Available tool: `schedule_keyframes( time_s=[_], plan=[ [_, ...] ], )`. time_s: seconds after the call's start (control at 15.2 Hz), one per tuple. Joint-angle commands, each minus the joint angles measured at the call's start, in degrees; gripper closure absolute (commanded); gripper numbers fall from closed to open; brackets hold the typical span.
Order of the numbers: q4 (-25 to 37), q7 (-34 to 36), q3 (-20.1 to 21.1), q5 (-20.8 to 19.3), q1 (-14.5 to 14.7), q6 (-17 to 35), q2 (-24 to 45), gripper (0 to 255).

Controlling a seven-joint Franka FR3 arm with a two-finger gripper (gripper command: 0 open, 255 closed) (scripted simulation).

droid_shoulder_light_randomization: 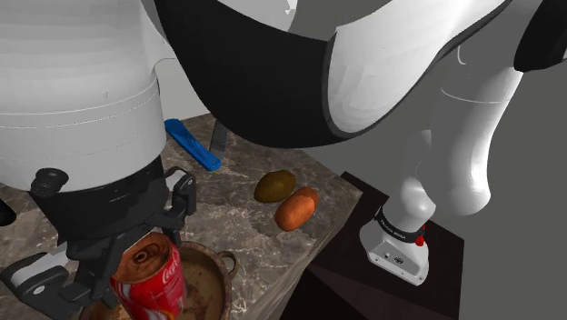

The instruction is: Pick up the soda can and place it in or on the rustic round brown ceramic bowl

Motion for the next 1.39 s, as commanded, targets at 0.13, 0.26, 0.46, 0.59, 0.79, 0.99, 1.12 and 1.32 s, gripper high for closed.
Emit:
schedule_keyframes(
  time_s=[0.13, 0.26, 0.46, 0.59, 0.79, 0.99, 1.12, 1.32],
  plan=[
    [0.0, 0.0, 0.0, 0.0, 0.0, 0.1, 0.0, 255],
    [0.0, 0.0, 0.0, 0.0, 0.0, 0.1, 0.0, 255],
    [0.0, 0.0, 0.0, 0.0, 0.0, 0.1, 0.0, 0],
    [0.0, 0.0, 0.0, 0.0, 0.0, 0.1, 0.0, 0],
    [3.8, -0.1, 0.2, 0.1, 0.4, -3.7, 0.0, 0],
    [7.7, -0.1, 0.3, -0.1, 0.9, -7.3, 0.3, 0],
    [7.7, -0.1, 0.3, -0.1, 0.9, -7.3, 0.3, 0],
    [7.7, -0.1, 0.3, -0.1, 0.9, -7.3, 0.3, 0]
  ],
)
